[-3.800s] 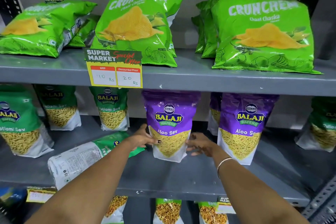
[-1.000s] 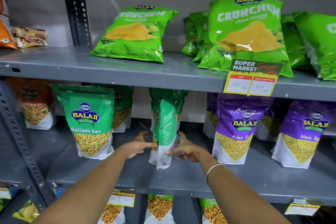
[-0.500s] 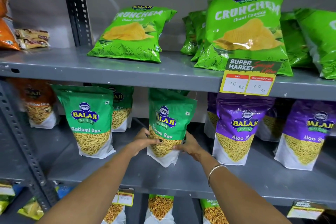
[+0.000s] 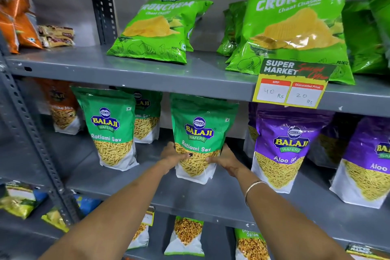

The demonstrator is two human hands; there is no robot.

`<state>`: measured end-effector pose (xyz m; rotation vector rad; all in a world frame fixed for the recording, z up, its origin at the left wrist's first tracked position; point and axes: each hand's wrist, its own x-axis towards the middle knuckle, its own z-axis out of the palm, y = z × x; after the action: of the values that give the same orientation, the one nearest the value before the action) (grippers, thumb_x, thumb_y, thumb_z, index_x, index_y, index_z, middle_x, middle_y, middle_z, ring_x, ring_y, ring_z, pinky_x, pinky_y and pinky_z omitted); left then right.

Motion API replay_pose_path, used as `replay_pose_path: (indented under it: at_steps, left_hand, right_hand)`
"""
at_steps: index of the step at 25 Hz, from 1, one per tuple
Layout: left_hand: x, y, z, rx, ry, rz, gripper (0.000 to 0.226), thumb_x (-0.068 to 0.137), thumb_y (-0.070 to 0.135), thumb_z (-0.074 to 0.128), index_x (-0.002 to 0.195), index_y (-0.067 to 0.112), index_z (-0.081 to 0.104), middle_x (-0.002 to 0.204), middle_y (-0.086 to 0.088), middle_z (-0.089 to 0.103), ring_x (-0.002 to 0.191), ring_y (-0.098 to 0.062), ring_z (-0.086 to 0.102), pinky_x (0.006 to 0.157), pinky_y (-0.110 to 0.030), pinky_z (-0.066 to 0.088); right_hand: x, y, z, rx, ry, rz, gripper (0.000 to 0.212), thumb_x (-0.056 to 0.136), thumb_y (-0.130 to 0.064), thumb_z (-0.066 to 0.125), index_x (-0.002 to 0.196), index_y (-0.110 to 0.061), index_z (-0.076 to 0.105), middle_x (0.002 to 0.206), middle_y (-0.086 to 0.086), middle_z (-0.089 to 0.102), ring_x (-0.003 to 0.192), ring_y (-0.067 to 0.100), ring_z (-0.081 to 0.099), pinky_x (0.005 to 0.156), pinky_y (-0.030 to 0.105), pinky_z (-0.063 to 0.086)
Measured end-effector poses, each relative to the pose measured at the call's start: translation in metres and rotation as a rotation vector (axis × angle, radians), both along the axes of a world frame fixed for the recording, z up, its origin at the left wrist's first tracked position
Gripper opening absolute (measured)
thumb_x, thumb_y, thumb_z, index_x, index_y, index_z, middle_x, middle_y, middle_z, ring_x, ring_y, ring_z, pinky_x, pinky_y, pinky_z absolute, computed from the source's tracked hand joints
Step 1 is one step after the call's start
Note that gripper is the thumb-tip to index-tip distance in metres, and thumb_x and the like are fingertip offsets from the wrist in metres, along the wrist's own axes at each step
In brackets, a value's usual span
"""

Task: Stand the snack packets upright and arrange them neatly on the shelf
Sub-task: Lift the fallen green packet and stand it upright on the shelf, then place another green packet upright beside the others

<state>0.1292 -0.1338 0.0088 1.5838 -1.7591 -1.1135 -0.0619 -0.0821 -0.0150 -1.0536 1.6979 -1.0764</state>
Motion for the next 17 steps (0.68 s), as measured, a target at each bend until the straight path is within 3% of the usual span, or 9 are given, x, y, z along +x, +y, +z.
replay_pose_path:
  at_steps: [1, 3, 5, 7, 9, 11, 13, 15, 17]
  left_hand:
    - [0.006, 0.003, 0.0, 0.036, -0.009, -0.016, 0.064, 0.073, 0.026, 0.074, 0.124, 0.004, 0.042, 0.133, -0.014, 0.053, 0.12, -0.031, 0.051, 0.092, -0.038, 0.047]
    - [0.028, 0.008, 0.002, 0.184, -0.08, -0.073, 0.073, 0.078, 0.033, 0.069, 0.136, 0.006, 0.033, 0.137, -0.012, 0.045, 0.12, -0.029, 0.048, 0.09, -0.038, 0.047]
    - [0.066, 0.004, 0.001, 0.424, -0.152, -0.066, 0.075, 0.083, 0.039, 0.062, 0.141, 0.003, 0.029, 0.135, -0.015, 0.044, 0.126, -0.028, 0.046, 0.097, -0.037, 0.044]
    - [0.118, -0.007, 0.004, 0.589, -0.175, 0.014, 0.069, 0.086, 0.04, 0.058, 0.137, -0.001, 0.035, 0.114, -0.015, 0.052, 0.129, -0.026, 0.045, 0.102, -0.035, 0.043]
    - [0.166, -0.023, 0.011, 0.615, -0.167, 0.069, 0.06, 0.087, 0.036, 0.058, 0.131, 0.0, 0.039, 0.095, -0.013, 0.051, 0.119, -0.026, 0.052, 0.103, -0.034, 0.043]
    - [0.206, -0.045, 0.011, 0.496, -0.123, 0.083, 0.057, 0.088, 0.028, 0.059, 0.134, 0.003, 0.037, 0.126, -0.017, 0.05, 0.12, -0.028, 0.049, 0.102, -0.035, 0.042]
    - [0.231, -0.061, 0.013, 0.322, 0.001, 0.038, 0.051, 0.087, 0.013, 0.061, 0.133, 0.006, 0.04, 0.148, -0.015, 0.035, 0.123, -0.022, 0.042, 0.096, -0.035, 0.04]
    - [0.244, -0.077, 0.008, 0.166, 0.091, 0.013, 0.047, 0.081, 0.001, 0.065, 0.122, 0.012, 0.044, 0.147, -0.016, 0.037, 0.116, -0.016, 0.043, 0.089, -0.031, 0.039]
    - [0.246, -0.096, -0.005, 0.119, 0.168, -0.019, 0.06, 0.075, -0.006, 0.068, 0.127, 0.006, 0.041, 0.14, -0.011, 0.045, 0.121, -0.022, 0.046, 0.093, -0.034, 0.043]
  right_hand:
    - [0.001, 0.006, 0.009, 0.09, 0.07, 0.029, 0.081, 0.042, -0.029, 0.091, 0.11, -0.006, 0.053, 0.095, 0.009, 0.071, 0.083, 0.023, 0.068, 0.077, 0.036, 0.058]
    - [0.008, 0.023, 0.033, 0.384, 0.177, 0.173, 0.027, 0.07, -0.022, 0.078, 0.083, -0.009, 0.06, 0.049, 0.004, 0.064, 0.04, 0.015, 0.058, 0.044, 0.025, 0.052]
    - [0.016, 0.034, 0.044, 0.636, 0.205, 0.264, 0.016, 0.082, -0.018, 0.065, 0.073, -0.005, 0.062, 0.038, 0.011, 0.06, 0.034, 0.023, 0.061, 0.041, 0.036, 0.055]
    - [0.04, 0.027, 0.043, 0.695, 0.104, 0.299, 0.014, 0.084, -0.012, 0.059, 0.078, -0.002, 0.065, 0.045, 0.018, 0.064, 0.043, 0.032, 0.067, 0.05, 0.045, 0.057]
    - [0.081, 0.012, 0.045, 0.746, 0.033, 0.411, 0.023, 0.089, -0.012, 0.05, 0.08, -0.006, 0.07, 0.053, 0.017, 0.07, 0.052, 0.03, 0.07, 0.061, 0.046, 0.058]
    - [0.133, -0.009, 0.04, 0.805, 0.079, 0.508, 0.026, 0.09, -0.023, 0.053, 0.105, -0.011, 0.07, 0.056, 0.01, 0.072, 0.055, 0.022, 0.072, 0.075, 0.044, 0.058]
    - [0.181, -0.033, 0.03, 0.752, 0.154, 0.39, 0.07, 0.076, -0.034, 0.069, 0.135, -0.004, 0.046, 0.069, 0.007, 0.071, 0.063, 0.017, 0.067, 0.086, 0.041, 0.055]
    - [0.228, -0.046, 0.024, 0.537, 0.231, 0.249, 0.086, 0.077, -0.036, 0.069, 0.145, -0.004, 0.027, 0.101, 0.0, 0.063, 0.082, 0.01, 0.059, 0.084, 0.029, 0.051]
    - [0.262, -0.058, 0.023, 0.272, 0.21, 0.109, 0.084, 0.082, -0.024, 0.067, 0.146, -0.004, 0.017, 0.127, 0.0, 0.049, 0.114, 0.015, 0.054, 0.091, 0.036, 0.046]
